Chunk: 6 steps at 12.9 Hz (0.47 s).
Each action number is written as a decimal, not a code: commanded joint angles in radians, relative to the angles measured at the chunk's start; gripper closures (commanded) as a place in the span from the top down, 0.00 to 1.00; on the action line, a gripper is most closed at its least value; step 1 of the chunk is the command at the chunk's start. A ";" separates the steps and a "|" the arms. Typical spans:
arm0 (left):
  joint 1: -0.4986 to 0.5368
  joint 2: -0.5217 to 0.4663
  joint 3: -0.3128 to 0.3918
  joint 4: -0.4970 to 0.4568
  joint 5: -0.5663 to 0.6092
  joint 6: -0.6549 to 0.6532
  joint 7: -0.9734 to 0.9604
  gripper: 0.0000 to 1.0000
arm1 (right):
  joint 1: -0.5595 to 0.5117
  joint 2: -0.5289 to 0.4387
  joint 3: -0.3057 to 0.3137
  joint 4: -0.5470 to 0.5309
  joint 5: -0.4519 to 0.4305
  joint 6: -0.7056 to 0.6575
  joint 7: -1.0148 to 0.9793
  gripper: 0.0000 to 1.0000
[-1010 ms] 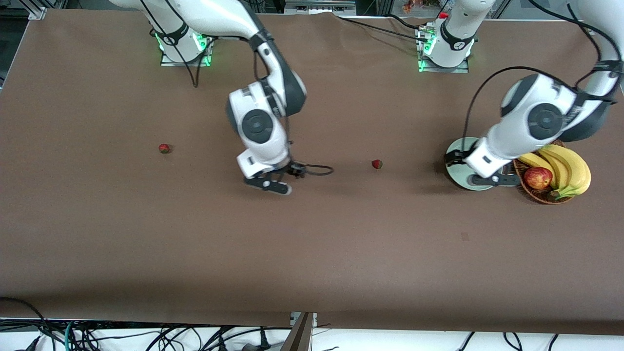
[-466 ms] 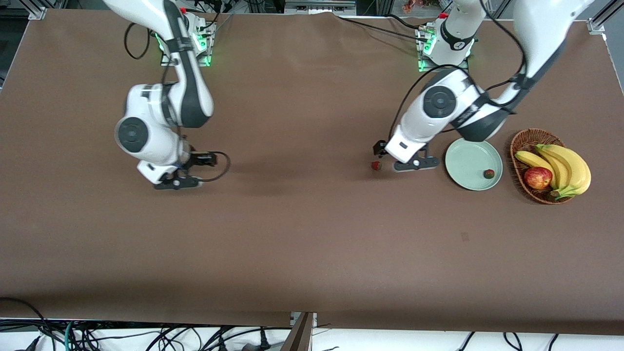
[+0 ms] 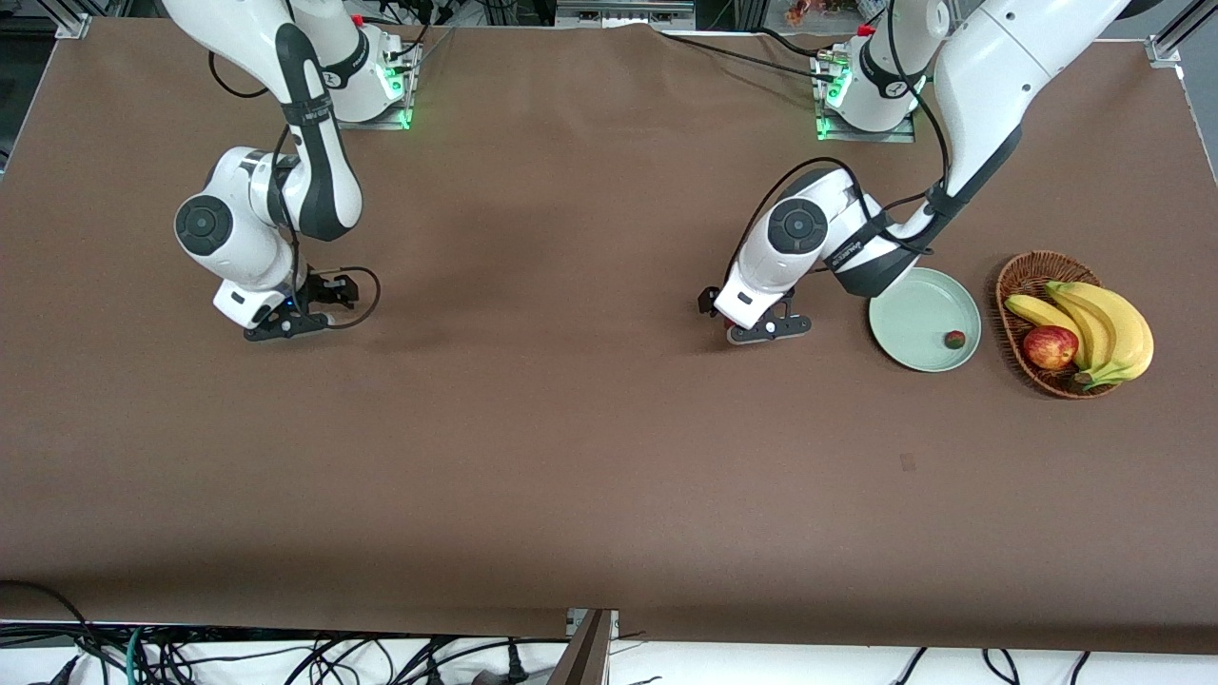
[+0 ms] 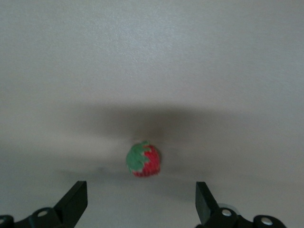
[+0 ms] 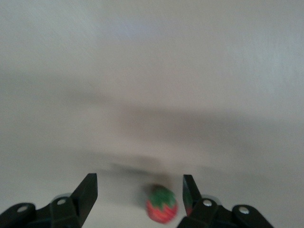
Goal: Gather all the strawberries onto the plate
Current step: 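Grasp the mid-table strawberry with the left gripper while the right grasps the third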
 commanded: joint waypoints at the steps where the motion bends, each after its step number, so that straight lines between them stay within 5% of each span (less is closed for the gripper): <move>1: -0.028 0.036 0.044 0.018 0.086 0.036 -0.054 1.00 | -0.071 -0.041 -0.004 -0.047 0.018 0.022 -0.122 0.81; 5: -0.034 0.046 0.048 0.019 0.102 0.041 -0.092 1.00 | -0.085 -0.024 0.007 -0.047 0.050 0.022 -0.137 0.77; 6: -0.034 0.046 0.048 0.019 0.102 0.041 -0.100 0.85 | -0.085 -0.015 0.010 -0.047 0.066 0.023 -0.137 0.76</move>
